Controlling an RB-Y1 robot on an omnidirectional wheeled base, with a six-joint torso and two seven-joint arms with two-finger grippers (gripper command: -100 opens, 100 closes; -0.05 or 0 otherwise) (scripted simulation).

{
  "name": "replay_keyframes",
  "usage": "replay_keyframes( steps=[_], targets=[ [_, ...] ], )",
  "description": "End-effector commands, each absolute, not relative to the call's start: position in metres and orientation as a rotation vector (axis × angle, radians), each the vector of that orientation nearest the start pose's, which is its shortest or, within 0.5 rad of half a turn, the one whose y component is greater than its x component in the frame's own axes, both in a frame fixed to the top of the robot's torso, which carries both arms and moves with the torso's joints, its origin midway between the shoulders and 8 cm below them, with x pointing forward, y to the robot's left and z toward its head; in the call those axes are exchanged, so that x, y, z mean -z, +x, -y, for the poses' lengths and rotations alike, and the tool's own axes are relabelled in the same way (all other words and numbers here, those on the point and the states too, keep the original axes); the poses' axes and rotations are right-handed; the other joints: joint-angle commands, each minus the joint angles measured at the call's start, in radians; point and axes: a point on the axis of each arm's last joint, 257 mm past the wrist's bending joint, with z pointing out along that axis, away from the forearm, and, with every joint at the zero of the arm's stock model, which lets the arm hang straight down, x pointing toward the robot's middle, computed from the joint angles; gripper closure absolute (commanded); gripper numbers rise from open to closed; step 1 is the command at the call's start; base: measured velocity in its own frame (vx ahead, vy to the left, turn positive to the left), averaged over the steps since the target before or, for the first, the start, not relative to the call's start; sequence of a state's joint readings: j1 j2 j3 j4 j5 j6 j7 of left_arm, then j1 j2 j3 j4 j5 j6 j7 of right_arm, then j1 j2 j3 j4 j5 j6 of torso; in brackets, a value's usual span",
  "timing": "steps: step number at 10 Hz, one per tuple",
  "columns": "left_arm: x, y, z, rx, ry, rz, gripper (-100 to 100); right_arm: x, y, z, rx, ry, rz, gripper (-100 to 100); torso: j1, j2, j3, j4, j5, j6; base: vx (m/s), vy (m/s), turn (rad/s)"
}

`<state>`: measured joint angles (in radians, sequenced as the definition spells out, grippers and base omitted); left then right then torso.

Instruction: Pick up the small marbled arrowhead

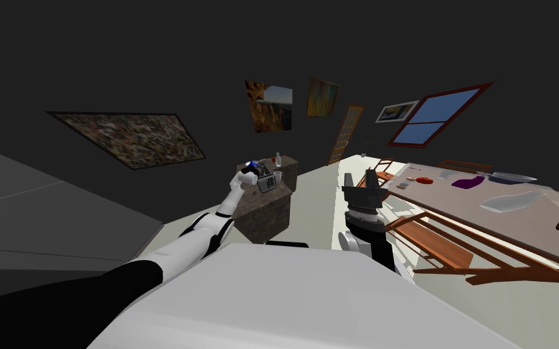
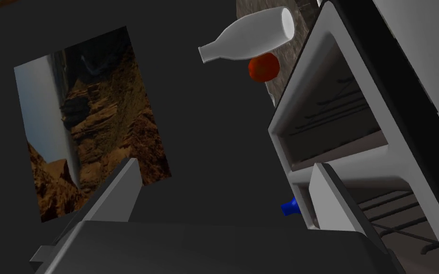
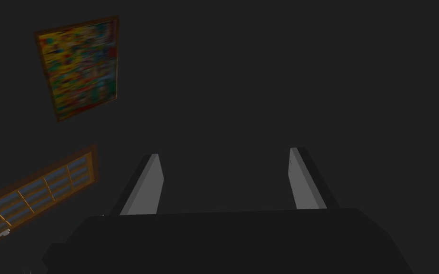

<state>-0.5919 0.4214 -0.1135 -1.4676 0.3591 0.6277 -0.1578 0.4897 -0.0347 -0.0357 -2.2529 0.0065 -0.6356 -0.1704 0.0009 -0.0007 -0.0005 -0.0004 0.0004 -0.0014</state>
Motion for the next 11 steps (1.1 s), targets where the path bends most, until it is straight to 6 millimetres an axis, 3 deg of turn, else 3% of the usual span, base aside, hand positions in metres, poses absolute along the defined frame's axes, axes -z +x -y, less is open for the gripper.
replay_keyframes(
  steps=[1,2,3,5,6,7,11],
  targets=[
    [0.107,0.667,-0.212,0.987,-1.011,-1.673,-100,-0.041,0.325,0.281,-1.457,0.584,-0.526,0,0.000,0.000,0.000,0.000,0.000,0.000,0.005,0.009,0.005],
    [0.109,0.674,-0.215,0.950,-1.020,-1.710,-100,-0.041,0.325,0.281,-1.457,0.584,-0.526,0,0.000,0.000,0.000,0.000,0.000,0.000,0.007,0.017,-0.039],
    [0.123,0.673,-0.220,0.922,-1.052,-1.736,-100,-0.041,0.325,0.281,-1.457,0.584,-0.526,0,0.000,-0.001,-0.001,-0.001,0.000,0.000,0.011,0.018,-0.041],
    [0.126,0.679,-0.224,0.881,-1.064,-1.776,-100,-0.041,0.325,0.281,-1.457,0.584,-0.525,0,0.004,-0.003,-0.004,-0.006,0.002,-0.003,0.009,0.010,-0.013],
    [0.141,0.676,-0.230,0.850,-1.098,-1.805,-100,-0.041,0.325,0.281,-1.457,0.584,-0.525,0,0.006,-0.004,-0.005,-0.007,0.003,-0.004,0.012,0.016,-0.028],
    [0.136,0.681,-0.231,0.826,-1.091,-1.828,-100,-0.041,0.325,0.281,-1.457,0.584,-0.525,0,0.008,-0.005,-0.008,-0.011,0.004,-0.006,0.008,0.021,-0.035],
    [0.172,0.676,-0.251,0.716,-1.181,-1.921,-100,-0.041,0.325,0.281,-1.457,0.584,-0.525,0,0.023,-0.009,-0.016,-0.023,0.011,-0.017,0.010,0.016,-0.009]
  ],
)
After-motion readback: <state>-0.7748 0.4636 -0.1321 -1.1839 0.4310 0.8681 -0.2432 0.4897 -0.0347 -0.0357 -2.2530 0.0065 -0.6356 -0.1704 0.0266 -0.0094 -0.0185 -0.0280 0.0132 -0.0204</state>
